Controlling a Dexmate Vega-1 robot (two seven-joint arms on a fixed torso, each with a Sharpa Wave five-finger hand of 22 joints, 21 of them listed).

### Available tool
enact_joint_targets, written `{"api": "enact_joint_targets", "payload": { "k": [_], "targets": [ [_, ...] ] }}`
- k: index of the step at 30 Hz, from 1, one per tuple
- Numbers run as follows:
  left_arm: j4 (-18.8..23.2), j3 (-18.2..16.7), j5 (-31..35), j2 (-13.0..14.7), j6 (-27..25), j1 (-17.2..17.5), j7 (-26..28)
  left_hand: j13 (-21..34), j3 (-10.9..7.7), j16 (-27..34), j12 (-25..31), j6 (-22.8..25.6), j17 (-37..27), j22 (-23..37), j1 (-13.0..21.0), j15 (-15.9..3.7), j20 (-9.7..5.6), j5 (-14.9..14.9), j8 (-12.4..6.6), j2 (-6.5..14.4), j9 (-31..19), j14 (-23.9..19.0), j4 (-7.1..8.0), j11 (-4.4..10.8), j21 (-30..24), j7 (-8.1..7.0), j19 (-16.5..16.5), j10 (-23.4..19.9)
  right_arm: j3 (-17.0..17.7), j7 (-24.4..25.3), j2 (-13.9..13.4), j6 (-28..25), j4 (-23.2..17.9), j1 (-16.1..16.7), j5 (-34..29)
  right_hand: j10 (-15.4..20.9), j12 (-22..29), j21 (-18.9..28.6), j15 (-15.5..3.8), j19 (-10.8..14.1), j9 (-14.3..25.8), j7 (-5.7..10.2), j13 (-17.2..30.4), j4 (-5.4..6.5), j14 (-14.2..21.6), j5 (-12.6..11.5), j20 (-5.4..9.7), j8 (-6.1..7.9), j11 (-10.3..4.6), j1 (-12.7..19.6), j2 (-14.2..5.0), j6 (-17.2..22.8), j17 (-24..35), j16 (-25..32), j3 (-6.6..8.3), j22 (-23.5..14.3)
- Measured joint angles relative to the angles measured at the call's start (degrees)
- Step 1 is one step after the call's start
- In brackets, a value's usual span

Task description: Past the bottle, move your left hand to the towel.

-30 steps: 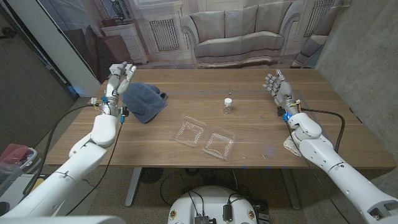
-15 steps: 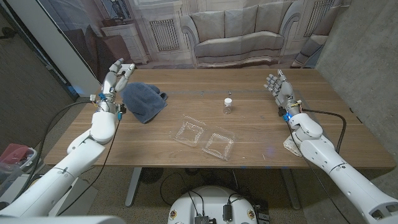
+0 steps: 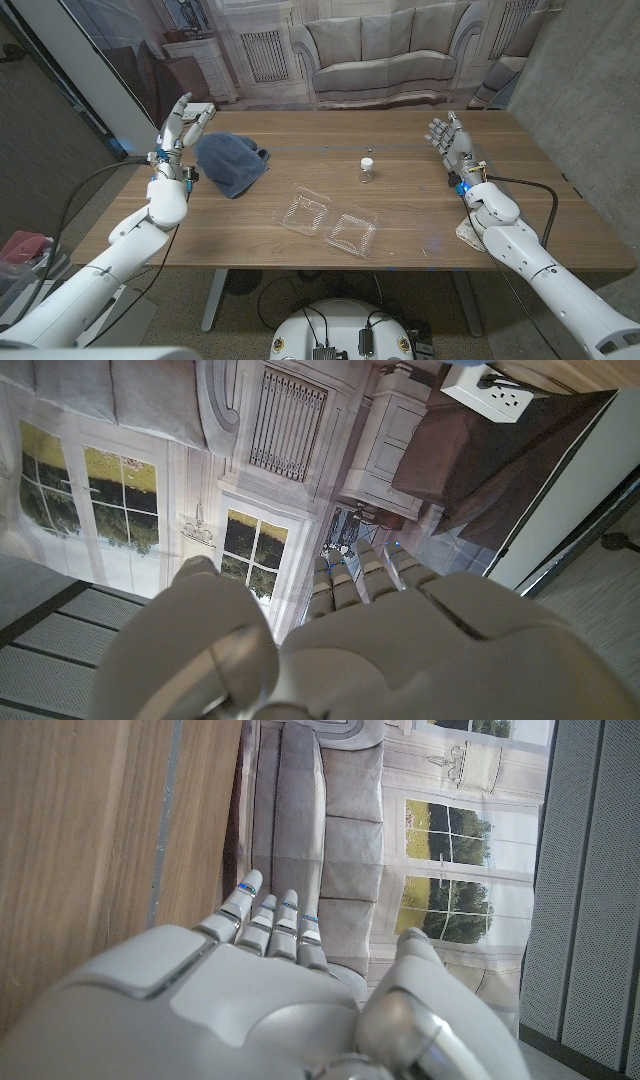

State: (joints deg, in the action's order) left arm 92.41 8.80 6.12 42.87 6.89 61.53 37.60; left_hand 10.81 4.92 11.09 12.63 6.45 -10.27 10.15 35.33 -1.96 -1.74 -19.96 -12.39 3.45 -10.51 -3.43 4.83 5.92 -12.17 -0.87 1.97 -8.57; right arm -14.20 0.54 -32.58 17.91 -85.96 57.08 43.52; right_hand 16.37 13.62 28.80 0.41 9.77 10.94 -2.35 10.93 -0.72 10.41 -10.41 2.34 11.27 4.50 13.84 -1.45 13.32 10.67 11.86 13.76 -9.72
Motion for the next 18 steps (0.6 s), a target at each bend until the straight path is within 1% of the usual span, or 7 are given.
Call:
{"api": "enact_joint_targets", "payload": {
  "k": [5, 7, 8, 10, 11, 12, 18],
  "targets": [
    [0.00, 0.00, 2.15, 0.00, -3.42, 0.00, 1.45, 0.00, 0.00, 0.00, 0.00, 0.05, 0.00, 0.00, 0.00, -0.07, 0.00, 0.00, 0.00, 0.00, 0.00, -0.07, 0.00, 0.00, 0.00, -0.05, 0.00, 0.00, 0.09, 0.00, -0.21, 0.00, -0.34, 0.15, 0.00, 0.00, 0.00, -0.21, 0.00, 0.00, 0.00, 0.00, 0.00, 0.00, -0.01, 0.00, 0.00, 0.00, 0.00, 0.00, 0.00, 0.00, 0.00, 0.00, 0.00, 0.00],
    [1.42, 0.91, 3.43, 1.09, -5.57, -0.30, 2.24, 0.00, 0.00, 0.00, 0.00, 0.05, 0.00, 0.00, 0.00, -0.31, -0.25, 0.00, 0.00, 0.00, 0.00, -0.31, 0.00, 0.00, 0.00, -0.05, -0.25, 0.00, 0.21, 0.44, -0.35, -0.35, -0.54, 0.27, -0.04, 0.00, 0.00, -0.21, 0.00, 0.00, 0.00, 0.00, 0.00, 0.00, -0.01, 0.00, 0.00, 0.00, 0.00, 0.00, 0.00, 0.00, 0.00, 0.00, 0.00, 0.00],
    [1.42, 0.91, 3.43, 1.09, -5.57, -0.30, 2.24, 0.00, 0.00, 0.00, 0.00, 0.05, 0.00, 0.00, 0.00, -0.31, -0.31, -0.04, 0.00, 0.00, 0.00, -0.31, 0.00, 0.14, 0.00, -0.05, -0.31, -0.14, 0.21, 0.44, -0.35, -0.35, -0.55, 0.28, -0.04, 0.00, 0.00, -0.21, -0.01, 0.00, 0.00, 0.00, 0.00, 0.00, -0.01, 0.00, 0.00, 0.00, 0.00, 0.00, 0.00, 0.00, 0.00, 0.00, 0.00, 0.00],
    [1.42, 0.91, 4.63, 1.09, -7.93, -0.30, 2.95, 0.00, 0.00, 0.00, 0.00, 0.37, 0.00, 0.00, 0.00, -0.31, -0.31, -0.46, 0.00, 0.00, 0.00, -0.31, 0.00, 0.31, 0.00, -0.37, -0.31, -0.30, 0.32, 0.44, -0.47, -0.35, -0.72, 0.35, -0.04, 0.00, 0.00, -0.21, -0.01, 0.00, 0.00, 0.00, 0.00, 0.00, -0.01, 0.00, 0.00, 0.00, 0.00, 0.00, 0.00, 0.00, 0.00, 0.00, 0.00, 0.00],
    [1.42, 0.91, 4.79, 1.09, -8.22, -0.30, 3.04, -0.01, 0.00, 0.00, 0.00, 0.36, 0.00, 0.00, 0.00, -0.31, -0.31, -0.46, 0.00, 0.00, 0.00, -0.31, 0.00, 0.31, 0.00, -0.36, -0.31, -0.30, 0.33, 0.44, -0.49, -0.35, -0.74, 0.36, -0.04, 0.00, 0.00, -0.21, -0.01, 0.00, 0.00, 0.00, 0.00, 0.00, -0.01, 0.00, 0.00, 0.00, 0.00, 0.00, 0.00, 0.00, 0.00, 0.00, 0.00, 0.00],
    [2.36, 1.60, 5.24, 1.70, -9.07, -0.49, 3.26, -0.01, 0.00, 0.00, 0.00, 0.36, 0.00, 0.00, -0.01, -0.31, -0.31, -0.46, 0.00, 0.00, 0.00, -0.31, 0.00, 0.31, 0.00, -0.36, -0.31, -0.30, 0.35, 0.59, -0.54, -0.53, -0.79, 0.38, -0.04, 0.00, 0.00, -0.23, -0.01, -0.01, 0.00, 0.00, 0.00, 0.00, -0.01, 0.00, 0.00, 0.00, 0.00, 0.00, 0.00, 0.00, 0.00, 0.00, 0.00, 0.00],
    [3.24, 2.58, 7.03, 2.48, -13.06, -0.91, 4.20, -0.01, -0.01, 0.00, 0.00, 0.36, 0.00, 0.00, -0.01, -0.17, 0.00, -0.46, 0.00, 0.00, 0.00, -0.45, 0.00, 0.31, 0.00, -0.37, -0.62, -0.30, 0.47, 0.70, -0.71, -0.91, -0.98, 0.49, -0.02, -0.01, 0.00, -0.46, -0.01, -0.01, 0.00, 0.00, 0.00, 0.00, -0.02, 0.00, 0.00, 0.00, 0.00, 0.00, 0.00, 0.00, 0.00, 0.00, 0.00, 0.00]
  ]
}}
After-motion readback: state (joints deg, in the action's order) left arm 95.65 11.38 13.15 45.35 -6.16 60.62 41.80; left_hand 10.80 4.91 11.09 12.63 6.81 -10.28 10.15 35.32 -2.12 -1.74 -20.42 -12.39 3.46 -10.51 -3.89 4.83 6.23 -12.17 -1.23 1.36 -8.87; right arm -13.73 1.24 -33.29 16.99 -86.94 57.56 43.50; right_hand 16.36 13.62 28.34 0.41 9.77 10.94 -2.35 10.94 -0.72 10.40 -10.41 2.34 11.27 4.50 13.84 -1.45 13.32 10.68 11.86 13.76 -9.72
